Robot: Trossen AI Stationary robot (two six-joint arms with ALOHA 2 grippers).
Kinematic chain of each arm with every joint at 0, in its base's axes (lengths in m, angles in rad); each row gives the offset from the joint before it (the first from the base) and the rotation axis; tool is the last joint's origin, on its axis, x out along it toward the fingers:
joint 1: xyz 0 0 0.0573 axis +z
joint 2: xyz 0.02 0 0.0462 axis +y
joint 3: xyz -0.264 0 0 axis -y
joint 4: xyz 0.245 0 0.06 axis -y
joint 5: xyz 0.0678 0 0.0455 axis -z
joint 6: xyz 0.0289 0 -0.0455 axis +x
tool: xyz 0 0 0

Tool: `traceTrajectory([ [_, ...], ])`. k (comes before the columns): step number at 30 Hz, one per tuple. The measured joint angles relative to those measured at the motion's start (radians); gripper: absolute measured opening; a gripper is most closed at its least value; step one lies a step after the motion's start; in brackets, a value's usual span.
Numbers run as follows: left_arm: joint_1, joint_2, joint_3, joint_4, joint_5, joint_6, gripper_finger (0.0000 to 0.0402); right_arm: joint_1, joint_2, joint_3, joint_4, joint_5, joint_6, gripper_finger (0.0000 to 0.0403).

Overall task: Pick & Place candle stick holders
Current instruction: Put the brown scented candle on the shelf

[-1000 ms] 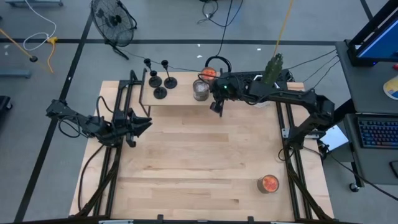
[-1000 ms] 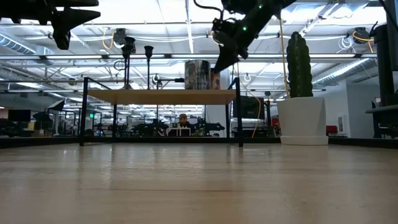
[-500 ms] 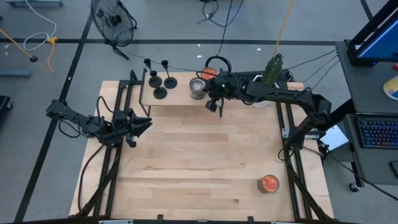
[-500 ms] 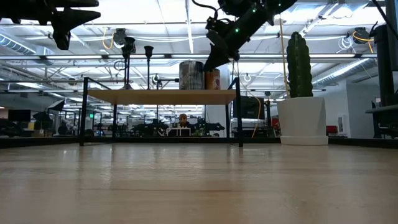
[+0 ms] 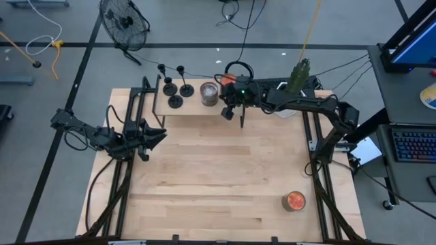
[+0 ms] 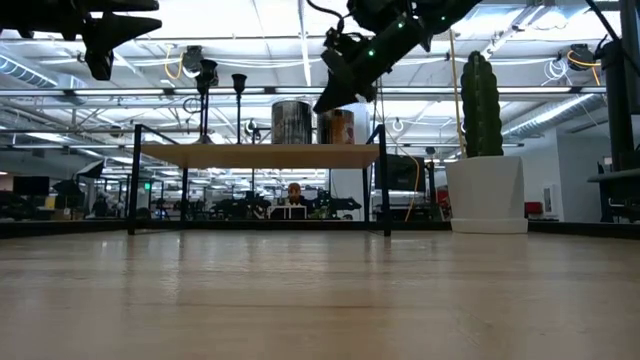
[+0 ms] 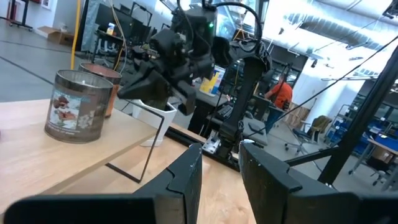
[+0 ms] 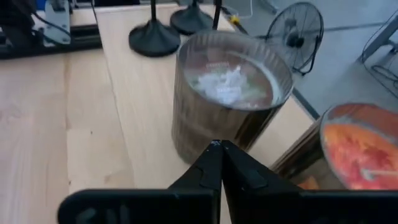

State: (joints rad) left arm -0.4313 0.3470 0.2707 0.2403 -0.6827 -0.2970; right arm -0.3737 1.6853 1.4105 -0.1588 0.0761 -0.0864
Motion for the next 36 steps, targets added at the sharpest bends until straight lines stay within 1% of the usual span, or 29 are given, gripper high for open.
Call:
traceTrajectory([
  [3, 0.0, 0.0, 0.0, -0.001, 0.0, 0.002, 0.0113, 0.0, 0.004, 0.0, -0.004, 0.0, 0.006, 0.0],
  [5, 0.0, 0.0, 0.0, -0.001, 0.0, 0.001, 0.0113, 0.002, 0.003, -0.001, -0.009, -0.009, 0.038, 0.0],
  [7, 0.0, 0.0, 0.0, -0.001, 0.0, 0.001, 0.0113, 0.014, -0.009, -0.001, 0.002, -0.064, 0.079, 0.0],
  [9, 0.0, 0.0, 0.0, -0.001, 0.0, 0.003, 0.0113, 0.04, -0.013, 0.001, 0.049, -0.115, 0.115, 0.0],
  [12, 0.0, 0.0, 0.0, -0.002, 0.0, 0.006, 0.0113, 0.084, -0.008, -0.001, 0.092, -0.137, 0.131, 0.0],
  [16, 0.0, 0.0, 0.0, -0.003, 0.0, 0.006, 0.0113, 0.12, 0.005, 0.0, 0.148, -0.131, 0.131, 0.0],
  [23, 0.0, 0.0, 0.0, -0.003, 0.0, 0.006, 0.0113, 0.121, 0.089, -0.001, 0.259, -0.127, 0.152, 0.0],
  [28, 0.0, 0.0, 0.0, -0.003, 0.0, 0.004, 0.0113, 0.121, 0.113, -0.001, 0.275, -0.052, 0.107, 0.0],
  [32, 0.0, 0.0, 0.0, -0.003, 0.0, 0.005, 0.0113, 0.121, 0.112, -0.001, 0.314, -0.043, 0.101, 0.0],
  [36, 0.0, 0.0, 0.0, -0.003, 0.0, 0.006, 0.0113, 0.113, 0.113, -0.001, 0.307, -0.024, 0.098, 0.0],
])
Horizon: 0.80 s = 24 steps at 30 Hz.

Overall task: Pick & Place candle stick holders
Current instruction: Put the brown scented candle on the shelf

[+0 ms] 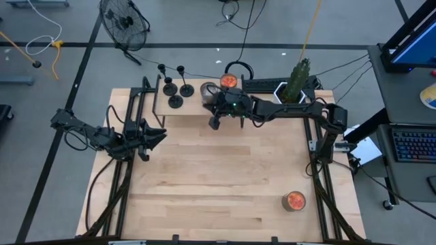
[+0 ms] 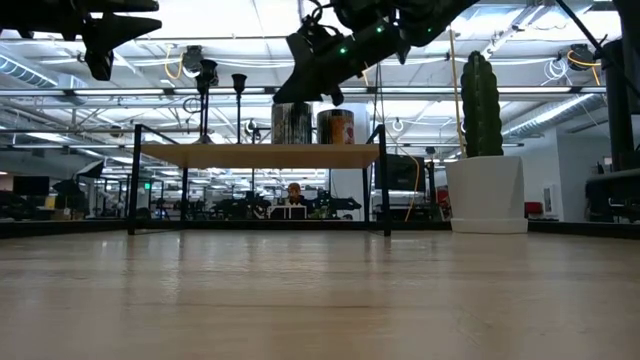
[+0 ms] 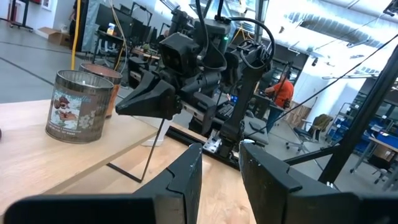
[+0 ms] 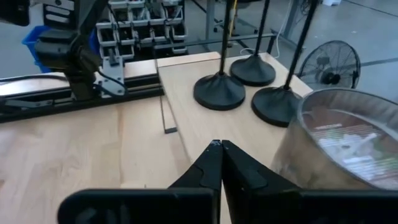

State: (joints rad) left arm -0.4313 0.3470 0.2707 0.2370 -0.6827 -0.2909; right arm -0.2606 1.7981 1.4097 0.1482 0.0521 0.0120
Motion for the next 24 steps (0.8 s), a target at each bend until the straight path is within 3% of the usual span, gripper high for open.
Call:
traceTrajectory([
  [24, 0.0, 0.0, 0.0, 0.0, -0.001, 0.025, 0.0113, -0.083, 0.0, 0.0, 0.006, 0.007, -0.001, 0.0],
])
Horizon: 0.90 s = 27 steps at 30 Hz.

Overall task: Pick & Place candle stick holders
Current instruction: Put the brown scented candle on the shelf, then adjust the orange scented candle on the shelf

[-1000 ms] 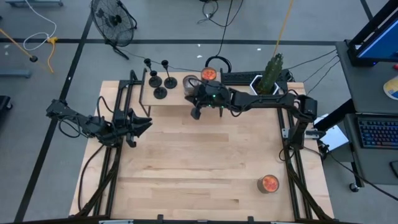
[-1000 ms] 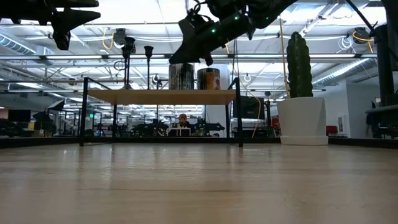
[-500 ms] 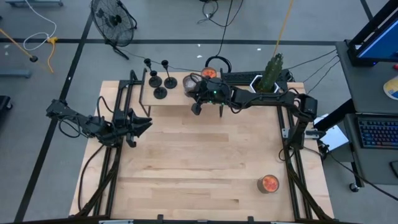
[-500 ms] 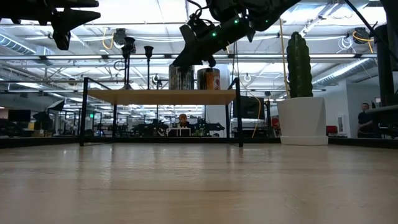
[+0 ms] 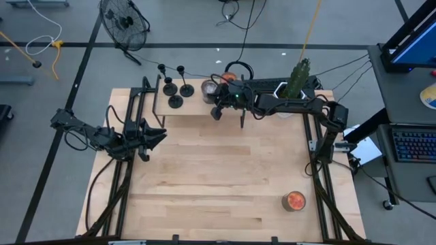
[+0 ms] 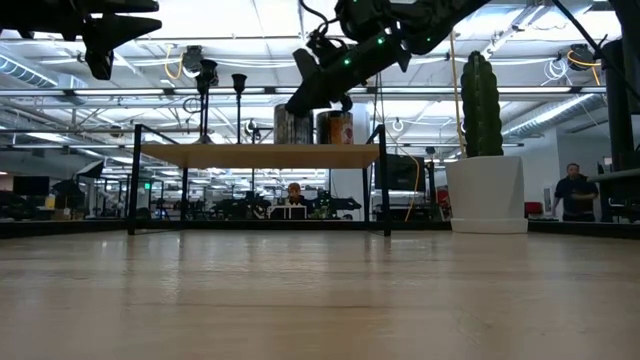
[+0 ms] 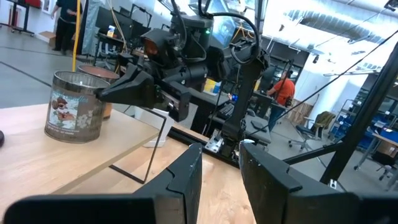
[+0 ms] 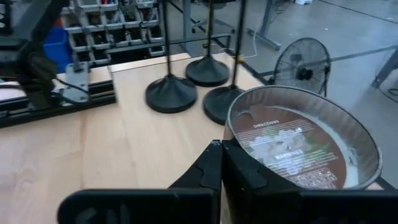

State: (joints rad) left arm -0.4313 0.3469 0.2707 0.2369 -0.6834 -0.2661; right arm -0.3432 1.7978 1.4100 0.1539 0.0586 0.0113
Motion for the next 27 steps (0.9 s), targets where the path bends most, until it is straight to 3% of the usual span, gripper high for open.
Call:
traceTrajectory([
  [12, 0.0, 0.0, 0.0, 0.0, 0.0, 0.002, 0.0113, 0.031, -0.003, 0.0, 0.037, 0.022, 0.003, 0.0],
  [16, 0.0, 0.0, 0.0, 0.0, 0.0, 0.002, 0.0113, 0.07, -0.079, -0.001, 0.036, 0.029, -0.033, 0.0],
  [23, 0.0, 0.0, 0.0, 0.0, 0.0, 0.002, 0.0113, 0.047, -0.245, 0.002, 0.019, 0.265, -0.226, 0.0],
  [27, 0.0, 0.0, 0.0, 0.0, 0.0, 0.002, 0.0113, -0.038, -0.272, 0.002, -0.051, 0.312, -0.232, 0.0],
])
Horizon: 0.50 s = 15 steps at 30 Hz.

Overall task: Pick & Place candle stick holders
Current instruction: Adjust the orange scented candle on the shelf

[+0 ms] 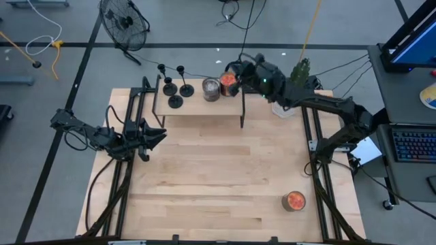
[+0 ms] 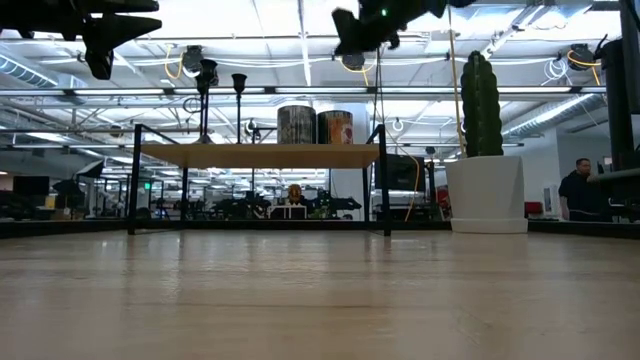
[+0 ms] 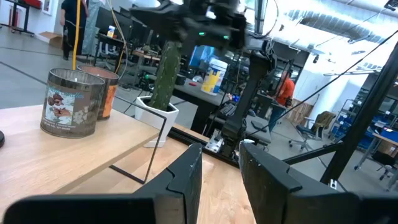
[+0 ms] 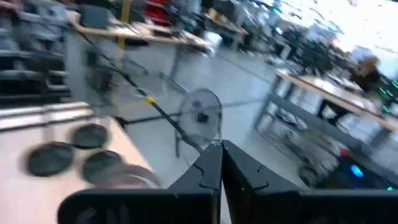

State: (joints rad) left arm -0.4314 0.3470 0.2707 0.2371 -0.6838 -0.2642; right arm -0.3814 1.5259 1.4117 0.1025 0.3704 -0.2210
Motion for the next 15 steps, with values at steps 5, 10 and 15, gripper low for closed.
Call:
traceTrajectory([
  [5, 0.0, 0.0, 0.0, 0.0, 0.0, 0.0, 0.0113, -0.096, 0.009, -0.001, -0.074, -0.003, 0.055, 0.0],
  [10, 0.0, 0.0, 0.0, 0.005, -0.009, -0.001, 0.0113, -0.137, 0.038, -0.001, -0.147, -0.004, 0.108, 0.0],
  [15, 0.0, 0.0, 0.0, 0.008, -0.077, -0.015, 0.0113, -0.156, 0.083, -0.001, -0.128, 0.0, 0.106, 0.0],
])
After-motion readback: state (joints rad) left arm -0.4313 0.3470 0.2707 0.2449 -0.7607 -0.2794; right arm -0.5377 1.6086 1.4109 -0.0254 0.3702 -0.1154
